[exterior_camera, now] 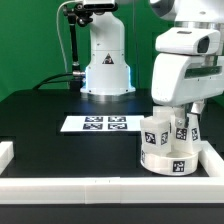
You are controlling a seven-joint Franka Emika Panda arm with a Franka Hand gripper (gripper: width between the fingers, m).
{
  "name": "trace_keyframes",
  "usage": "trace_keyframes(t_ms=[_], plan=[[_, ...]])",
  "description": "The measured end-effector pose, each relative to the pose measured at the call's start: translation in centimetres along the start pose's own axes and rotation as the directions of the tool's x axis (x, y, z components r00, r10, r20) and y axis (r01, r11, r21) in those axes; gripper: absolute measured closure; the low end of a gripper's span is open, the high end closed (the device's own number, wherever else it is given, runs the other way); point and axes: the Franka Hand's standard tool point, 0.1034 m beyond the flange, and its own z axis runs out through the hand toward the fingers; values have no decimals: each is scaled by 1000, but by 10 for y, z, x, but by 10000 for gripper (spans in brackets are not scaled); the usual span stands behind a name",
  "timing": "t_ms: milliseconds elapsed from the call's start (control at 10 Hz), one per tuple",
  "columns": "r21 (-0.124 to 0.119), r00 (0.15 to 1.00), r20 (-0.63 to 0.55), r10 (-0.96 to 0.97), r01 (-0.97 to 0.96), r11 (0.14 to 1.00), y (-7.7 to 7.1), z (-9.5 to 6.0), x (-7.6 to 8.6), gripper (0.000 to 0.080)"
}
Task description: Assemble stool
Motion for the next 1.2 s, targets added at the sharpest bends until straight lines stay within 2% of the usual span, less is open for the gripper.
trace_keyframes(t_ms=[400, 600, 900, 1000, 1100, 1200], plan=[[3, 946, 0, 323, -323, 946, -1, 0, 0, 456], [14, 818, 6, 575, -575, 818, -4, 0, 1, 456], [64, 559, 36, 828, -828, 556, -5, 2, -1, 456], [65, 480, 43, 876, -876, 477, -6, 2, -1, 456], [60, 366, 52, 929, -930, 363, -9, 2, 2, 456], [58, 305, 55, 951, -952, 302, -9, 1, 2, 456]])
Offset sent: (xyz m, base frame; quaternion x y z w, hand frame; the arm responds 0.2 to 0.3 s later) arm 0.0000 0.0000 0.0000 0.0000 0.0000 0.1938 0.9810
